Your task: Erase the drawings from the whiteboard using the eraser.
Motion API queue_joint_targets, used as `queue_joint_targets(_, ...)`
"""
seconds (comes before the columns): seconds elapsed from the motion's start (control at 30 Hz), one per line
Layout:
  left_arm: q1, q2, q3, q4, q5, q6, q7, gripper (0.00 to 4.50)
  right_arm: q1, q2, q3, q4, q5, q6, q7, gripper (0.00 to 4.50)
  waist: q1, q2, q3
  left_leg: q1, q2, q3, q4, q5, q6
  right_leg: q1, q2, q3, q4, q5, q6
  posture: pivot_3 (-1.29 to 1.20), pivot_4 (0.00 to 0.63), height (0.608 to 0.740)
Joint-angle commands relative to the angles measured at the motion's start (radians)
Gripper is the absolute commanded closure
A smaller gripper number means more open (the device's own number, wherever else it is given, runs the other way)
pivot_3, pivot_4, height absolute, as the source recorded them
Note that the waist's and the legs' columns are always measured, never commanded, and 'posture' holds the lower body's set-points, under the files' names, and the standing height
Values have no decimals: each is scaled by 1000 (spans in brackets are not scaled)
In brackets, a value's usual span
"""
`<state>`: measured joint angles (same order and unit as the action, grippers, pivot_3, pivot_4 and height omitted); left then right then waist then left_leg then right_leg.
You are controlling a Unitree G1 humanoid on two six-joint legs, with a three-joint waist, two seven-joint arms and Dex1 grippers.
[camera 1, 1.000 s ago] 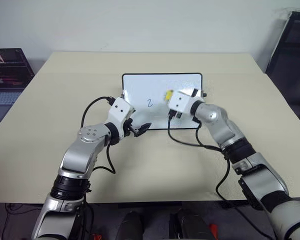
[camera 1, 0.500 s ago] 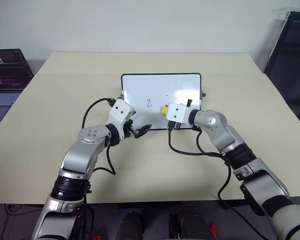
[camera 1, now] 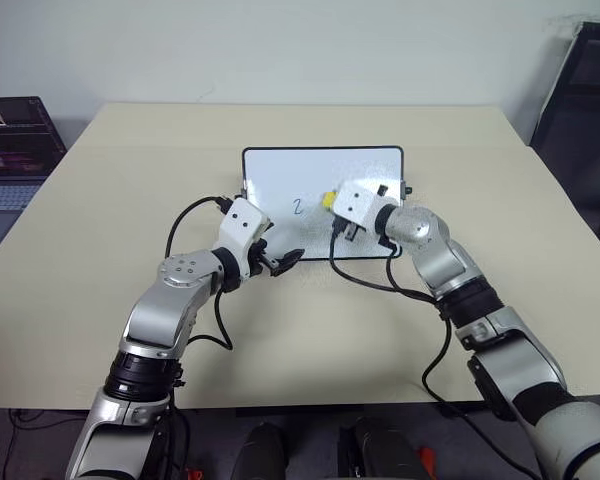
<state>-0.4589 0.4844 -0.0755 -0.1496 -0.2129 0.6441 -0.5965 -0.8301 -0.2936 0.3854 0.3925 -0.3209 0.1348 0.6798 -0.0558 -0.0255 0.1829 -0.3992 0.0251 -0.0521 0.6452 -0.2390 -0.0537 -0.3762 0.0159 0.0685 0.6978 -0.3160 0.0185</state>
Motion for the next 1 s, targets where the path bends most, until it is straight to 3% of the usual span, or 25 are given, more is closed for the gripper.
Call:
queue_joint_targets(0.03, -2, -1, 10, -24, 1, -16, 7, 0, -8, 3, -3, -9, -14, 9, -26, 3519, -2, 0, 0, 0, 0, 0, 0, 0, 0, 0, 0, 0, 0, 0, 0, 0, 150, 740)
queue_joint_targets(0.17, 4, -6, 6, -22, 2, -20, 7, 0, -75, 19, -44, 62, -59, -36, -220, 3520, -1, 0, 0, 1, 0, 0, 0, 0, 0, 0, 0, 0, 2, 0, 0, 0, 150, 740)
queue_joint_targets(0.27, 8, -6, 6, -22, 3, -22, 5, 0, -106, 18, -56, 105, -62, -48, -275, 3521, 0, 0, 0, 1, 0, 0, 0, 0, 0, 0, 0, 0, 1, 0, 0, 0, 150, 740)
queue_joint_targets(0.9, 2, -11, 3, -62, -7, 15, 21, 0, -52, -41, -81, 54, 10, 90, -112, 3521, 4, 0, 0, 1, 0, -1, 0, 0, 0, 2, 0, -1, 0, 0, 0, 0, 150, 740)
queue_joint_targets(1.0, 1, -13, 2, -62, -6, 18, 22, 0, -90, 0, -101, 72, 14, 64, -182, 3521, 3, 0, 0, 1, -1, -1, 0, 0, 0, 2, 0, -1, 0, 0, 0, 0, 150, 740)
